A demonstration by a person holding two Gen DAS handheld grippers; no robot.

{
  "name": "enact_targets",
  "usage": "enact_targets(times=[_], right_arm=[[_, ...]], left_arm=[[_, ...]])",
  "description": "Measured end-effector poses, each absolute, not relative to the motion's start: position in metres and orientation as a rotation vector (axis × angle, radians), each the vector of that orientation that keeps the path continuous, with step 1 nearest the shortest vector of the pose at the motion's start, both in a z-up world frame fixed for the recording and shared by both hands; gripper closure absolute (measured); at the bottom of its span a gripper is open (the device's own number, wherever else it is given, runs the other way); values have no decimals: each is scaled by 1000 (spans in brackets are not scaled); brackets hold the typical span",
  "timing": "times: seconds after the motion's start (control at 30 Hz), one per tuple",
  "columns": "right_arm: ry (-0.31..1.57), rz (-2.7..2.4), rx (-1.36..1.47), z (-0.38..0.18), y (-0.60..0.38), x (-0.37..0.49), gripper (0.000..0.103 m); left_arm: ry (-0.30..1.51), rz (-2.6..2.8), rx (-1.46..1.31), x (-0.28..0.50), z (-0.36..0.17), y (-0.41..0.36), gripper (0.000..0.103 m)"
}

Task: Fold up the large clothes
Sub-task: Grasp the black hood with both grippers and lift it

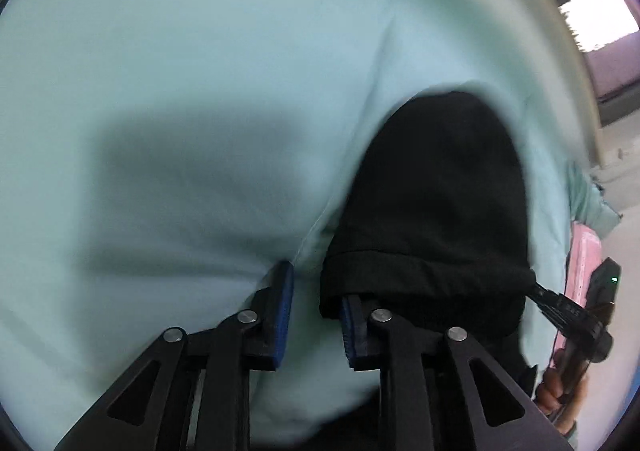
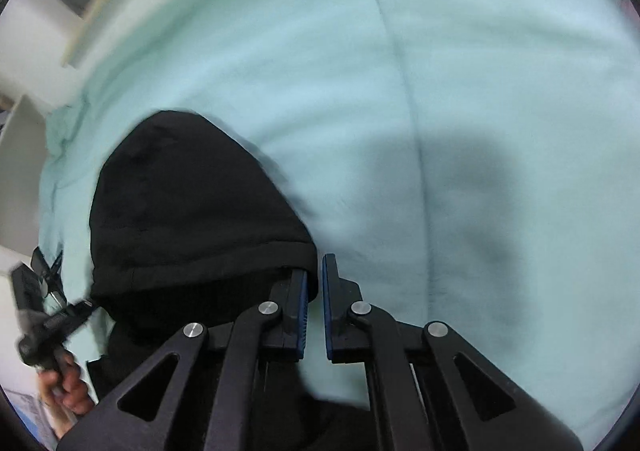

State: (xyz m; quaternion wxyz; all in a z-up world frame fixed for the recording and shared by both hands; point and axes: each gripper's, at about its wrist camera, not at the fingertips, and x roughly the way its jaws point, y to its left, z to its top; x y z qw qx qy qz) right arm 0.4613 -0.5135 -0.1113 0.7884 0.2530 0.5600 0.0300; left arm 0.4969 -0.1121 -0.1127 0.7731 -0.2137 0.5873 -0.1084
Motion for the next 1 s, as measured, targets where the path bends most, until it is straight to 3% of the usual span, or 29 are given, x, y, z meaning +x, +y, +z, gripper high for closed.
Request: enact_targets(times=[0.13,0.2,0.27,0.43,0.57,0.6,0.67,0.87,1.0], right_arm=[[1213,75,583,-133,-512,461,97],[1200,86,561,-120,-514,454,89],[1203,91,520,-103,-515,442,74],[1144,146,512,-55,-524,409,66],[1071,202,482,-15,-504,424,54],[1063,229,470,-9,-493,435,50],[1055,218,421,-7,-473,456,44],[1205,186,311,-81,-439,495,45],[1166,211,254,-105,-435,486,47]], left_arm=[[1219,-259,-360,493,-101,-119,78],[1188,-277,-297,485,-90,-121,75],[1178,-285,-247,471,-78,-119,71],[1049,-334,-244,434,-18,-104,71],[936,-438,-286,459,27,-132,53],[935,-470,-290,469,28,-139,53],[971,-470,-271,486,15,-157,53],[1177,-389,-233,506,-88,-167,53],[1165,-390,-253,505,-100,-165,53]])
